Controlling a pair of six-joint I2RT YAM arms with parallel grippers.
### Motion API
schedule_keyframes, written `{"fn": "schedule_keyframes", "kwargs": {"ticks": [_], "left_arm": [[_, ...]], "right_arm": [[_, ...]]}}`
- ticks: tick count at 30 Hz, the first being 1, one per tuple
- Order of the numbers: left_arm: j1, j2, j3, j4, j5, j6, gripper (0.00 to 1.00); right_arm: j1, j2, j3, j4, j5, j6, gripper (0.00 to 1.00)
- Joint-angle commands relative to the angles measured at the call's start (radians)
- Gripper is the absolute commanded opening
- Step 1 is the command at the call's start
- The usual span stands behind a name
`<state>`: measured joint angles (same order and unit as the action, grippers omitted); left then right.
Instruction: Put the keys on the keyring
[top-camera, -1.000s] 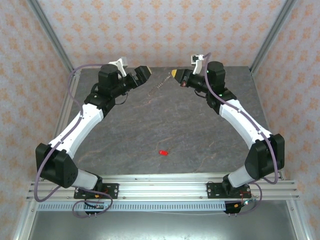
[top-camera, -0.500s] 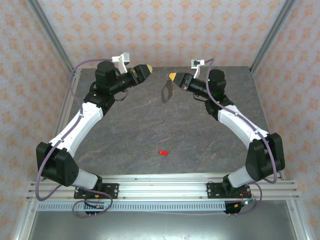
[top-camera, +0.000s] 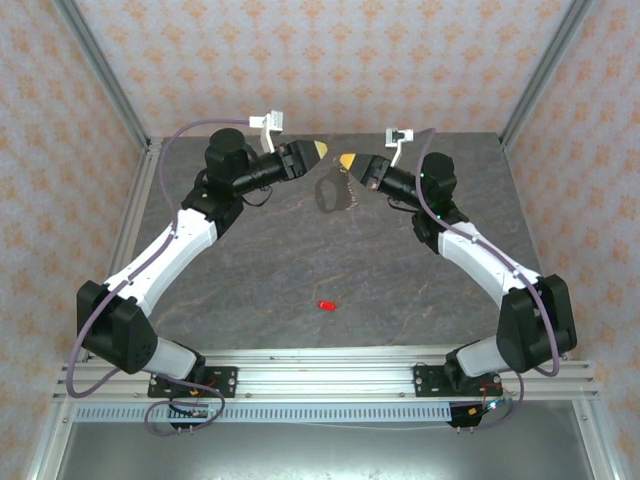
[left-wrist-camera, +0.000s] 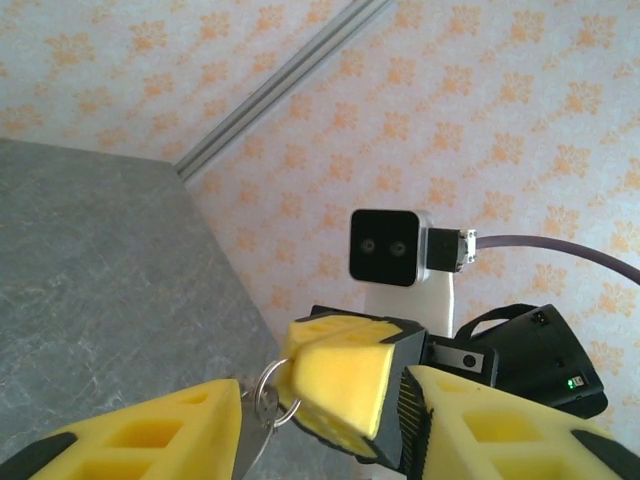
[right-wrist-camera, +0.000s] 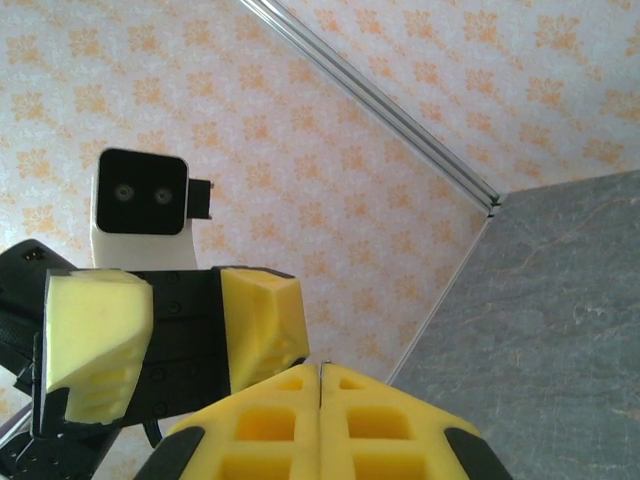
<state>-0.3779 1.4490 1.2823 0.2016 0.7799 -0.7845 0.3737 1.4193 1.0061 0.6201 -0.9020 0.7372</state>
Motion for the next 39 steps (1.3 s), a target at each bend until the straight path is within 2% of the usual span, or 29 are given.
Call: {"fn": "schedule_keyframes", "kwargs": {"ticks": [1,5,29,39], "left_arm": [[-0.003,0.022,0.037,-0.005,0.019,0.019,0.45],[-0.016,0.033,0.032,0.003,0.024,0.021,0.41],[-0.051,0.027,-0.025,0.042,0.042,0.031,0.37],[-0.065,0.015,-0.037,0.070,0.070,0.031,0.27]], "right_arm": [[0.016,-0.060,-0.018,0.090,0.006,0.010,0.00],[0.025,-0.071,-0.029,0.084,0.007,0.010,0.00],[0.037,-0.080,-0.037,0.083,0.030,0.014,0.00],[0.036,-0.079,-0.043,0.070,0.060,0.004,0.00]]}}
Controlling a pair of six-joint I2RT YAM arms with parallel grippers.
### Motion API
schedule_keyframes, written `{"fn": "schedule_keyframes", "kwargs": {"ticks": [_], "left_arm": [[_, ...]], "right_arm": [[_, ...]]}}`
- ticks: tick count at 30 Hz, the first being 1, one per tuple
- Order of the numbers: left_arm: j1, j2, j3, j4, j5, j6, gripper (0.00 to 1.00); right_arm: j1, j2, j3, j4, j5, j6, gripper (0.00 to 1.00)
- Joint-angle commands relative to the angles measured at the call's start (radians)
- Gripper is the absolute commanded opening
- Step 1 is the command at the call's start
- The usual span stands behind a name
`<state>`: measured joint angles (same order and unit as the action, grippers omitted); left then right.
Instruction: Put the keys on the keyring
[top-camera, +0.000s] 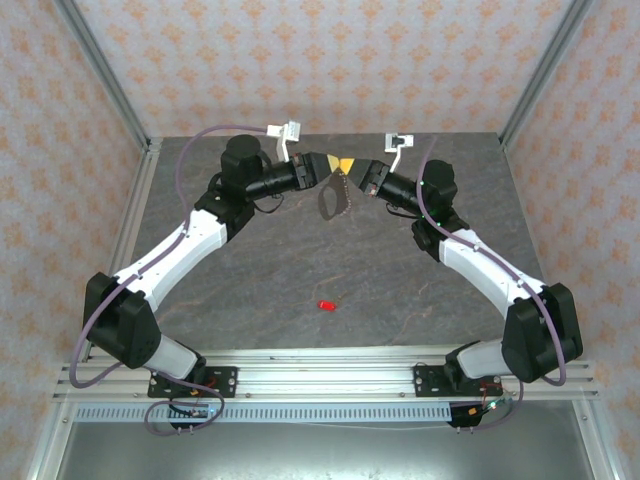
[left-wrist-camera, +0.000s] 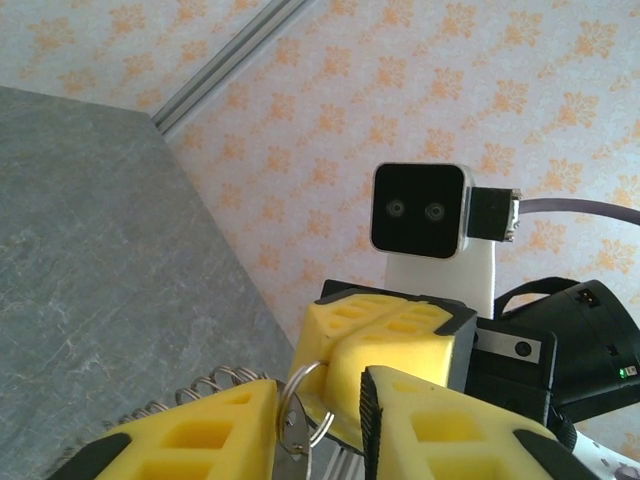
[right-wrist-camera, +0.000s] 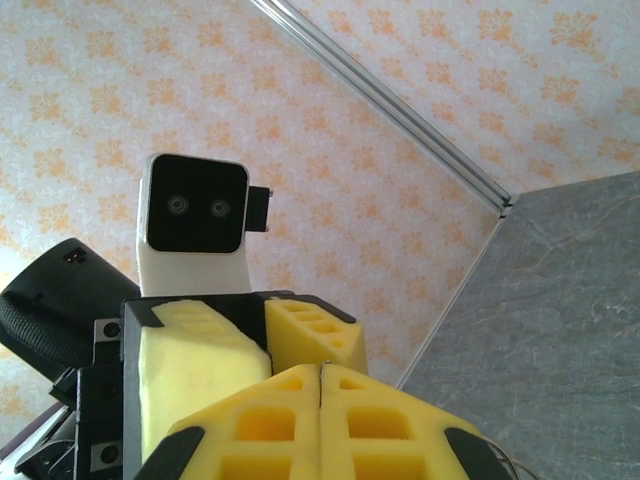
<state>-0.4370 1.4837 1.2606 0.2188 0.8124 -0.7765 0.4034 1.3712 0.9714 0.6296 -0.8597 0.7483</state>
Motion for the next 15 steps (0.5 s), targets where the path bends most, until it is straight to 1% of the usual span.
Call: {"fn": "schedule_keyframes", "kwargs": {"ticks": [1,5,11,15], "left_arm": [[-0.006,-0.023,-0.019,0.056,0.038,0.023,0.27],[-0.006,-0.036,-0.034,0.070,0.035,0.023,0.26],[-0.006,-0.043,-0.042,0.082,0.026,0.019,0.18],[-0.006,-0.043,-0.043,0.087,0.013,0.017,0.16]], "right_arm": [[0.006,-0.031,-0.010,0.060,0.022,-0.009,0.00],[0.005,-0.029,-0.014,0.052,0.030,-0.014,0.00],[0.005,-0.027,-0.014,0.038,0.028,-0.020,0.00],[0.005,-0.025,-0.013,0.026,0.023,-0.028,0.00]]}}
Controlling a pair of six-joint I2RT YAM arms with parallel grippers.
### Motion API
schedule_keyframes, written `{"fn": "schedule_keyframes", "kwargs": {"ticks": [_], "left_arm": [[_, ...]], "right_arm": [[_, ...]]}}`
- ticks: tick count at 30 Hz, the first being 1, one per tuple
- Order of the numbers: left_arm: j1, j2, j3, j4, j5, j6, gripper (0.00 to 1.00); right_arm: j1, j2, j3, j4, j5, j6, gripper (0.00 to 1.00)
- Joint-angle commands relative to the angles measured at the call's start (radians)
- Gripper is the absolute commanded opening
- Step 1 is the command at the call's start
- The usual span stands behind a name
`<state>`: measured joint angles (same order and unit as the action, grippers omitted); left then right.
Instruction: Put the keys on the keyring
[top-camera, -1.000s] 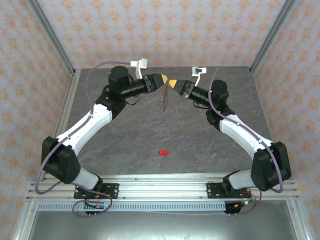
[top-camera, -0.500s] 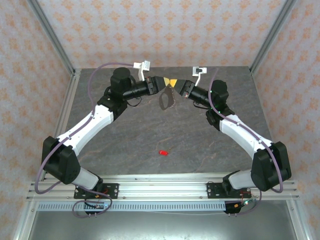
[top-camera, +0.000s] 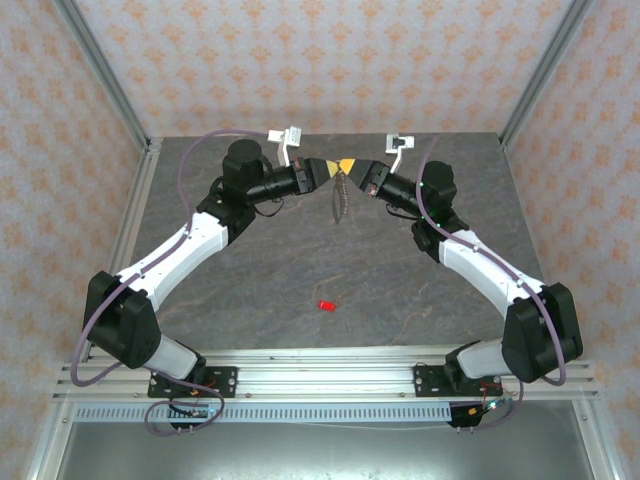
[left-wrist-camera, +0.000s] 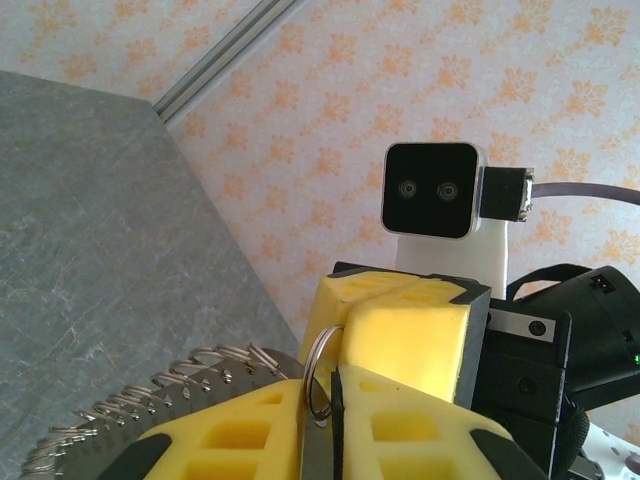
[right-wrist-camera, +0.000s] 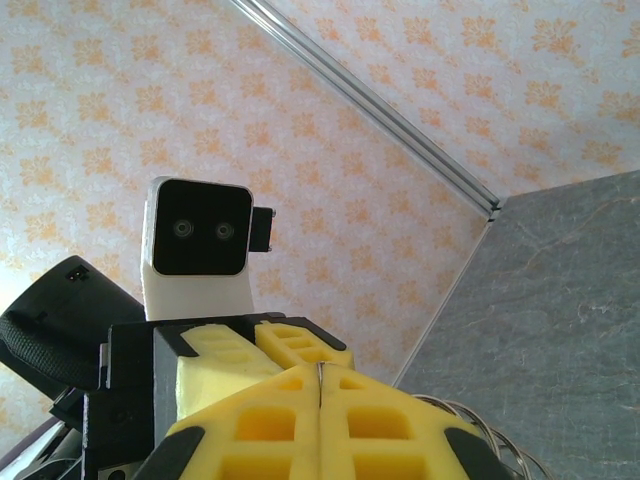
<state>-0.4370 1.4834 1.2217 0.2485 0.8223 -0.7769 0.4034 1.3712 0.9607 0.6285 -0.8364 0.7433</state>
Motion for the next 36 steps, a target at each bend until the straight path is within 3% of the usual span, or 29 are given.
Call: {"fn": "schedule_keyframes", "kwargs": {"ticks": [1,14,19,22,25,27,29,36], "left_arm": [[-0.007,-0.043,-0.005,0.057,-0.001,0.016,0.16],[-0.012,-0.021,0.008,0.087,-0.044,-0.009,0.12],[-0.017,-0.002,0.020,0.084,-0.044,-0.004,0.00],[-0.017,0.011,0.026,0.076,-0.046,0.004,0.00],[-0.017,0.012,0.047,0.016,-0.054,0.058,0.00],[-0.017,0.014,0.067,-0.026,-0.054,0.100,0.00],[-0.014,0.022,0.096,-0.065,-0.043,0.143,0.00],[-0.005,0.083,0.208,-0.186,0.044,0.279,0.00]], "right_arm": [[0.005,-0.026,-0.002,0.025,-0.001,-0.026,0.00],[0.005,-0.012,0.004,0.013,-0.019,-0.039,0.00],[0.005,0.001,0.016,0.009,-0.028,-0.037,0.00],[-0.007,0.003,0.034,-0.033,-0.023,-0.034,0.00],[-0.052,-0.023,0.030,-0.087,0.023,-0.017,0.30],[-0.095,-0.059,0.007,-0.115,0.066,0.012,0.42],[-0.133,-0.095,-0.018,-0.148,0.102,0.032,0.47],[-0.184,-0.154,-0.036,-0.234,0.089,0.039,0.48]]}}
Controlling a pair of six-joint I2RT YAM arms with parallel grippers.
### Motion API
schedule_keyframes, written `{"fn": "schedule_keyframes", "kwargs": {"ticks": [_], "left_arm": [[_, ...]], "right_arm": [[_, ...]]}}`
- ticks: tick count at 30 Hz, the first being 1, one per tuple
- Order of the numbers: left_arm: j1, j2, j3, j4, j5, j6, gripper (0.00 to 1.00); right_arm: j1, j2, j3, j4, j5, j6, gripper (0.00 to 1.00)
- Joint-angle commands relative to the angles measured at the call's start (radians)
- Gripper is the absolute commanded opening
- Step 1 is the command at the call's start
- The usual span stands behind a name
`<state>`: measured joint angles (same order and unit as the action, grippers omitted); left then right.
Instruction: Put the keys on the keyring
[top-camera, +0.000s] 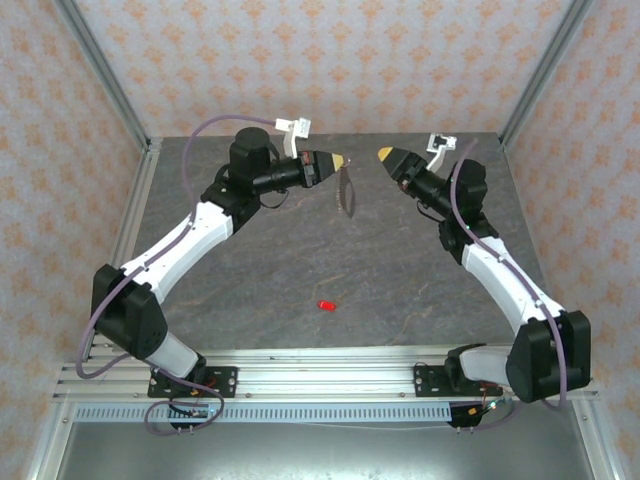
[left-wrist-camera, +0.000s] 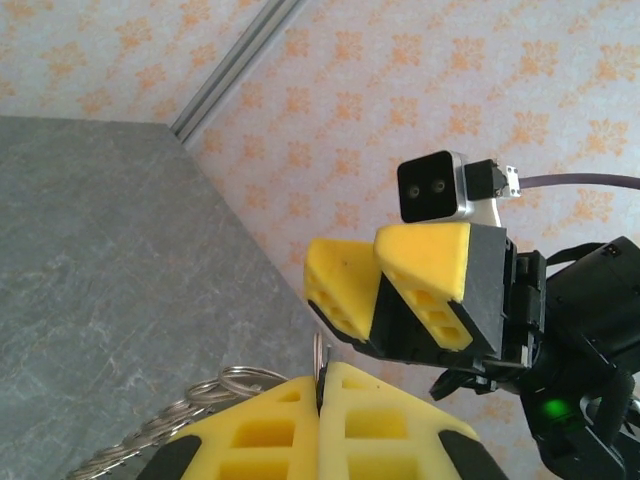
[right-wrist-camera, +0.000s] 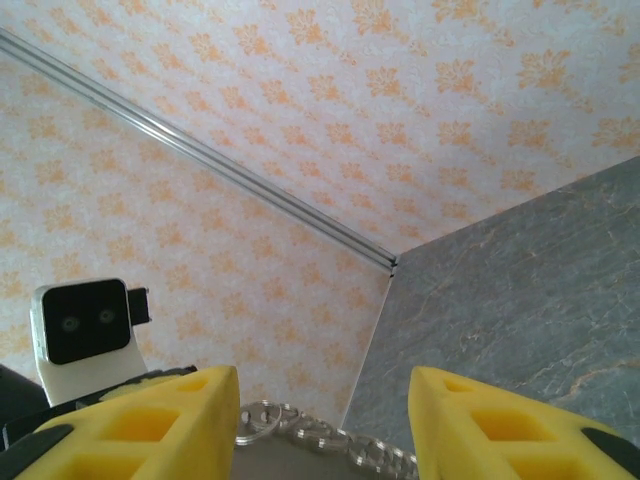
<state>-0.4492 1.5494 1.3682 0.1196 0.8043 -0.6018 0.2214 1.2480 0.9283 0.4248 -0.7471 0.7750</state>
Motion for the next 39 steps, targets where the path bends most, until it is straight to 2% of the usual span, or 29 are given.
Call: {"fn": "schedule_keyframes", "kwargs": {"ticks": [1,8,14,26,39], "left_arm": [[0.009,0.025,0.080,-0.082,0.078,0.126,0.00],[0.010,0.093,0.213,-0.271,0.202,0.261,0.00],[0.010,0.131,0.275,-0.332,0.271,0.301,0.00],[0.009,0.179,0.312,-0.340,0.298,0.290,0.00],[0.009,0.196,0.337,-0.353,0.305,0.291,0.00]], "right_arm": [[-0.003,-0.030,-0.001,-0.033,-0.013,0.004,0.48],[-0.003,0.001,0.004,0.047,-0.120,0.011,0.47],[-0.003,0.014,-0.002,0.086,-0.210,-0.029,0.47],[-0.001,0.025,-0.032,0.166,-0.289,-0.005,0.43],[0.025,0.042,-0.025,0.170,-0.290,-0.006,0.35]]}}
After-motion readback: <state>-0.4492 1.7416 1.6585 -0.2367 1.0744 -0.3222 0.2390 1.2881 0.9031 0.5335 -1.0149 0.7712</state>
